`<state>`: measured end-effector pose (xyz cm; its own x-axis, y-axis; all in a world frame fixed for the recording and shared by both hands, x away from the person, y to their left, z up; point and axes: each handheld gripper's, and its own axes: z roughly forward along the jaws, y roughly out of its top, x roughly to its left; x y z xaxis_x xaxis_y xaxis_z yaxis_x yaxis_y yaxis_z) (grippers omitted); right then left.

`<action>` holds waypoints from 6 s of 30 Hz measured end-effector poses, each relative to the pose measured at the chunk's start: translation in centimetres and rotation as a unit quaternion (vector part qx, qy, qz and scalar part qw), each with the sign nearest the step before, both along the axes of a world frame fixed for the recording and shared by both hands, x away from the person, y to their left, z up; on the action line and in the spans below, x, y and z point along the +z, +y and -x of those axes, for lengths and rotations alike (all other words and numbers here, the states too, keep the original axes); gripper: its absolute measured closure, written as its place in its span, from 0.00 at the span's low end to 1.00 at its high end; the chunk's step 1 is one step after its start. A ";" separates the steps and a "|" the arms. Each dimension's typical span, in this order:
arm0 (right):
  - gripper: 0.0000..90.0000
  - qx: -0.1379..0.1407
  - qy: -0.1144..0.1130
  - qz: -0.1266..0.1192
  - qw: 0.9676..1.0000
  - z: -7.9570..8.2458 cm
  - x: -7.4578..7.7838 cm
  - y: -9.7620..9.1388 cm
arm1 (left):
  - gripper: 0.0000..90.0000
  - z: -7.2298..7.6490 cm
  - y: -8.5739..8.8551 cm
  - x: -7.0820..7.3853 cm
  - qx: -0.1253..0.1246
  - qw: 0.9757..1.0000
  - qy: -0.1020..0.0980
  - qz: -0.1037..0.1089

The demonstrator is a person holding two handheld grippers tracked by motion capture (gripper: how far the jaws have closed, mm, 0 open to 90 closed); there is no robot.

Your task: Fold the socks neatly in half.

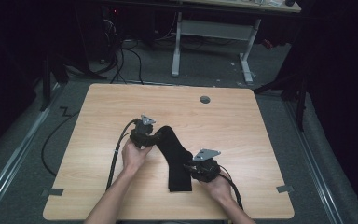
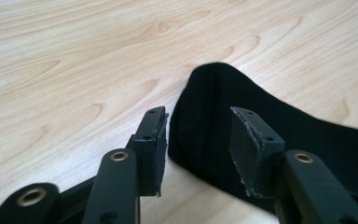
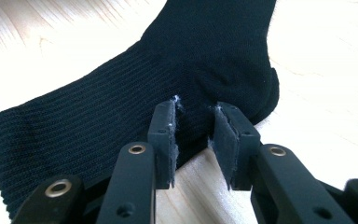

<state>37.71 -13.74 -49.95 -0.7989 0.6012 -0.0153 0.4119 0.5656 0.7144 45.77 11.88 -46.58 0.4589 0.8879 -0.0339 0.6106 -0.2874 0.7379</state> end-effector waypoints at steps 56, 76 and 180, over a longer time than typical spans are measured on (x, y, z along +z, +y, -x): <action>0.75 -0.008 -0.004 0.005 1.000 -0.7 0.0 0.6 | 0.94 0.2 -0.2 0.5 -0.064 0.998 -0.004 0.023; 0.75 -0.007 0.001 0.001 1.000 -0.8 0.0 0.5 | 0.93 3.5 -1.6 0.0 -0.121 0.993 -0.009 0.013; 0.76 -0.072 0.016 -0.027 0.997 -5.6 0.5 2.3 | 0.64 3.8 -2.3 -1.9 -0.103 0.994 0.014 0.021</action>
<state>43.27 -11.45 -49.42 -0.7044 0.7084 0.0445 0.5089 0.4603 0.7274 41.94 9.62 -48.52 0.6286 0.7732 -0.0837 0.5628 -0.3779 0.7352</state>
